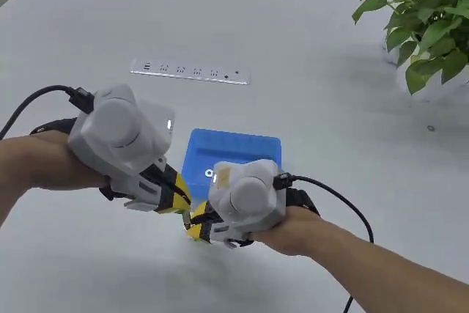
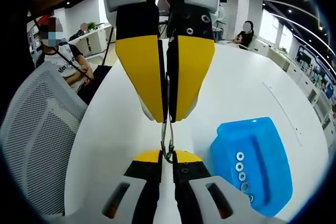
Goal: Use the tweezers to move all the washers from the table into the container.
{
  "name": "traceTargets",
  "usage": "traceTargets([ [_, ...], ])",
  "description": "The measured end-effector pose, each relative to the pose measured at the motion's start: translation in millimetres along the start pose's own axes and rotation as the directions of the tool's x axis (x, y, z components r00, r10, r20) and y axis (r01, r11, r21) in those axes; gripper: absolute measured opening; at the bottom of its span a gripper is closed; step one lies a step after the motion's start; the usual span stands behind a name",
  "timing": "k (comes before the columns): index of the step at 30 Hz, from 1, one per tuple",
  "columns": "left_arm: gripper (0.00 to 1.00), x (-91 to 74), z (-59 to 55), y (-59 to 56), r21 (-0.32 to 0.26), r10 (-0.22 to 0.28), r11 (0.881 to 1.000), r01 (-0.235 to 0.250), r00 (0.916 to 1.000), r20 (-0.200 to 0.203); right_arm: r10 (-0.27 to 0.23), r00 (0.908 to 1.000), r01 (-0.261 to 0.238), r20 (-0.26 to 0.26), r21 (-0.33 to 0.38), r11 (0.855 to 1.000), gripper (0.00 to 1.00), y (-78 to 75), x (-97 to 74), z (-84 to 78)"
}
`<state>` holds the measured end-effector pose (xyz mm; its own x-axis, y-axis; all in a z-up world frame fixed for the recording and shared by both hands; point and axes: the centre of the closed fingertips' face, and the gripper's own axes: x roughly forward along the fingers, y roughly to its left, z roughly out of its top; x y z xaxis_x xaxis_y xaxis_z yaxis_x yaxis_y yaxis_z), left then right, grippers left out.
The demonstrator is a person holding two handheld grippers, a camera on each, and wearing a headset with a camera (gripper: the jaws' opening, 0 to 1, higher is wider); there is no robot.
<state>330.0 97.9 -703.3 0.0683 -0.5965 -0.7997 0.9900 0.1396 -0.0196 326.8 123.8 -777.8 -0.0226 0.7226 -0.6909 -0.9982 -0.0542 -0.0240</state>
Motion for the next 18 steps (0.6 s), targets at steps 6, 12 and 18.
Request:
traceTargets([
  [6,0.05,-8.1,8.1,-3.1,0.005,0.007,1.0,-0.007,1.0,0.006,-0.015,0.9999,0.015,0.006,-0.012,1.0,0.09,0.7,-9.1,6.9],
  [12,0.05,-13.6,14.2,-6.3,0.011,0.006,1.0,-0.006,0.9999,0.008,-0.011,0.9999,0.011,0.006,-0.018,1.0,0.09,4.0,-16.4,13.1],
  [18,0.05,-22.6,25.2,-7.5,0.027,0.007,1.0,-0.007,1.0,0.001,-0.019,0.9997,0.02,0.015,-0.026,0.999,0.09,3.0,-25.8,21.2],
])
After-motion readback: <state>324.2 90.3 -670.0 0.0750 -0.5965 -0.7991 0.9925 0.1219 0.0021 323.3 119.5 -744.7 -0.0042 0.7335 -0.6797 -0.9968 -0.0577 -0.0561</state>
